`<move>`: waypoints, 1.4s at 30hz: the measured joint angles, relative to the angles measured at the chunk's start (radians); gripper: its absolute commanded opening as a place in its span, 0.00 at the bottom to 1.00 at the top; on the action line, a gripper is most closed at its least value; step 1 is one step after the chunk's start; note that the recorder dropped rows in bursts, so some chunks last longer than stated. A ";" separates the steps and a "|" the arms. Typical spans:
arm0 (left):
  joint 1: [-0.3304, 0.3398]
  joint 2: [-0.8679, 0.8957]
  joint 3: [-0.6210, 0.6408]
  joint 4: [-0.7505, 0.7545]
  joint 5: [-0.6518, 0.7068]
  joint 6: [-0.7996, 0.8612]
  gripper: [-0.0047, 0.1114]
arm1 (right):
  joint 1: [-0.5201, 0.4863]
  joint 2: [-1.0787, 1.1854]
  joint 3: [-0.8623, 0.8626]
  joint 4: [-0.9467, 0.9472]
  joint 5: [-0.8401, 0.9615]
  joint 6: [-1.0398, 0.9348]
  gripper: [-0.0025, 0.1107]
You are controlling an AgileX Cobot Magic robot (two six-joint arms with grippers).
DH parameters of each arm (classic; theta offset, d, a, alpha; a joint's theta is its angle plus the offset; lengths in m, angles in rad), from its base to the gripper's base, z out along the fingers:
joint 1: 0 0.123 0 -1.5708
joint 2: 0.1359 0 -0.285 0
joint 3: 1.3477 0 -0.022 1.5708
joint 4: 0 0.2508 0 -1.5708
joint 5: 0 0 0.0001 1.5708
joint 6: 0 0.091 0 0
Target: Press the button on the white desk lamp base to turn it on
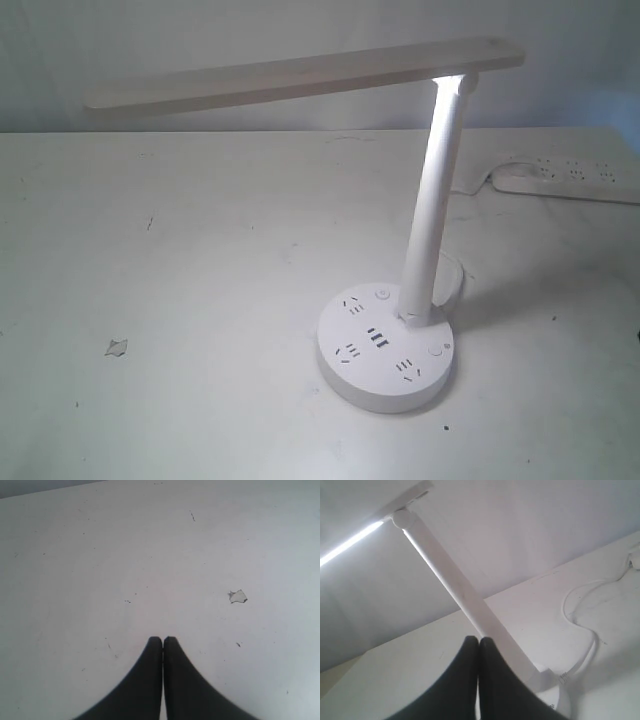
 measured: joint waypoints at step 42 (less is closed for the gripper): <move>0.000 0.000 0.000 0.000 0.000 0.000 0.04 | -0.567 0.000 0.001 0.002 -0.074 0.000 0.02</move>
